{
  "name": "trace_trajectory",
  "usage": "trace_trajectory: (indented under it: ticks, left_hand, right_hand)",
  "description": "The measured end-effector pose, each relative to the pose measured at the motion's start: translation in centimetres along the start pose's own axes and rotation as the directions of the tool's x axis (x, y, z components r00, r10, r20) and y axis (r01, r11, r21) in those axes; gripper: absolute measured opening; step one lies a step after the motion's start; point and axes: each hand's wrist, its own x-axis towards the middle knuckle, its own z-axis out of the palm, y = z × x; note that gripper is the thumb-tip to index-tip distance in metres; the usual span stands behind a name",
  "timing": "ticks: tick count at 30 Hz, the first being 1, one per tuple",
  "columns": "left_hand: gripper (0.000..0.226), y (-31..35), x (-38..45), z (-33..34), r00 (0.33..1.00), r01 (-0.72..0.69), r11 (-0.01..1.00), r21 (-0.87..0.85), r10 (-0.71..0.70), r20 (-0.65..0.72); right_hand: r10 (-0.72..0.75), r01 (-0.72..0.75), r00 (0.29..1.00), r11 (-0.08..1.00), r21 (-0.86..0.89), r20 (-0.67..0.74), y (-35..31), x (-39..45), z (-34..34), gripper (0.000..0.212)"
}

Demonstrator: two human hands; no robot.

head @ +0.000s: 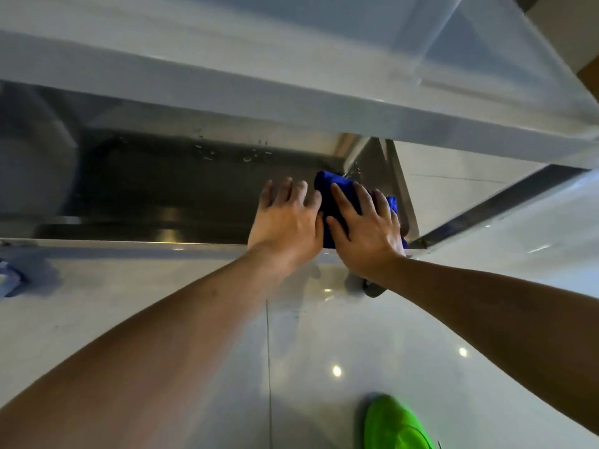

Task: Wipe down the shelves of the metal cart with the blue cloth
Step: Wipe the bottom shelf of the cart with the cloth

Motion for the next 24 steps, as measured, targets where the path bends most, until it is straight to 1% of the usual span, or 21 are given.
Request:
trace_trajectory:
  ticks: [4, 6, 9, 12, 16, 21, 24]
  left_hand:
    - [0.050, -0.3, 0.0, 0.7, 0.997, -0.017, 1.000, -0.021, 0.015, -0.082]
    - [0.048, -0.5, 0.1, 1.0, 0.994, -0.024, 0.999, -0.027, 0.021, -0.107]
    - [0.045, -0.7, 0.3, 0.9, 0.991, -0.053, 0.999, -0.011, 0.051, -0.123]
    - [0.043, -1.0, 0.7, 0.8, 0.986, -0.095, 0.995, 0.030, 0.099, -0.134]
    - [0.044, -1.0, 1.1, 1.1, 0.986, -0.088, 0.995, 0.055, 0.095, -0.140]
    - [0.053, -0.9, 1.3, 1.2, 0.988, -0.068, 0.997, 0.031, 0.071, -0.137]
    - [0.053, -0.7, 1.7, 1.1, 0.991, -0.051, 0.997, 0.050, 0.057, -0.122]
  right_hand:
    - [0.008, -0.008, 1.000, 1.000, -0.007, -0.001, 1.1, 4.2, 0.1, 0.065]
    - [0.022, -0.023, 0.999, 1.000, -0.009, -0.027, 1.4, 6.7, 0.2, 0.065]
    - [0.023, -0.023, 0.996, 1.000, -0.004, -0.085, 1.8, 10.7, 0.3, 0.064]
    - [0.055, -0.056, 0.994, 0.998, -0.001, -0.089, 1.8, 15.4, 0.1, 0.067]
    - [0.074, -0.070, 0.992, 0.996, 0.049, -0.104, 2.2, 20.6, -0.4, 0.064]
    - [0.116, -0.107, 0.989, 0.989, 0.101, -0.086, 2.3, 23.7, -1.2, 0.066]
    - [0.102, -0.091, 0.990, 0.990, 0.110, -0.094, 2.3, 23.8, -1.3, 0.064]
